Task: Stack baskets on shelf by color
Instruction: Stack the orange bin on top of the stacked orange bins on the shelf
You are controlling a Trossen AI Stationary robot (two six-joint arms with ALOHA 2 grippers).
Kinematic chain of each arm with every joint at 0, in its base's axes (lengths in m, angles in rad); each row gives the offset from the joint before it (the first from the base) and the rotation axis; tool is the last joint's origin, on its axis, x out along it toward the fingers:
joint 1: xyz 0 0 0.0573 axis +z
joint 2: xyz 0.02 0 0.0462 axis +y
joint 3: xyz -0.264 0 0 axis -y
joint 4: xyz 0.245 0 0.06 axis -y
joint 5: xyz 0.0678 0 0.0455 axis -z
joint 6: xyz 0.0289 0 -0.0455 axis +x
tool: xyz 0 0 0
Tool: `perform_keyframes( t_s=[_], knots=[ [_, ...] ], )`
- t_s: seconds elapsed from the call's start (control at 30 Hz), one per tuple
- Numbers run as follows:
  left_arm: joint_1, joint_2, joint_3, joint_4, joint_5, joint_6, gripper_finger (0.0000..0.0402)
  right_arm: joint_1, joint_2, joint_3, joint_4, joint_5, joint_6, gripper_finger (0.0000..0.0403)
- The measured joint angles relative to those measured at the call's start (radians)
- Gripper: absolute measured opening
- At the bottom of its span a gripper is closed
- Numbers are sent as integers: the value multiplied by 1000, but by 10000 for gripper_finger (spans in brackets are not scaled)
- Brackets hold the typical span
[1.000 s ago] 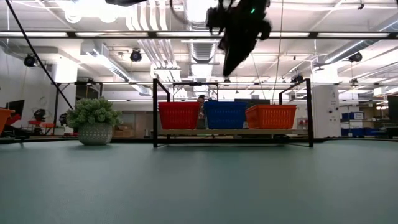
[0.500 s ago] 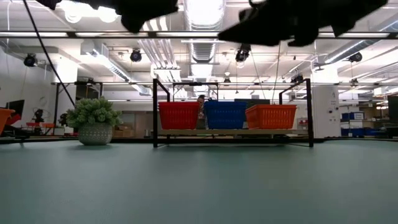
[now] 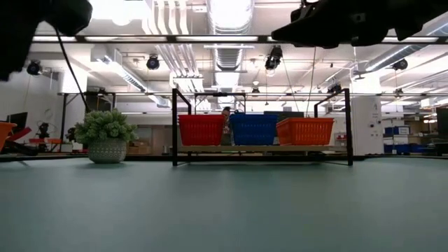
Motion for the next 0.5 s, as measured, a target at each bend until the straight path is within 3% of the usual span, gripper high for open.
perform_keyframes(
  t_s=[0.23, 0.5],
  knots=[
    [-1, 137, 68, 17, 122, -27, 102, 0, 9, 0, -13, 0, -4, 8],
    [-1, 213, 90, 18, 143, -28, 102, 0, 9, 0, -25, 0, 5, 8]
  ],
)
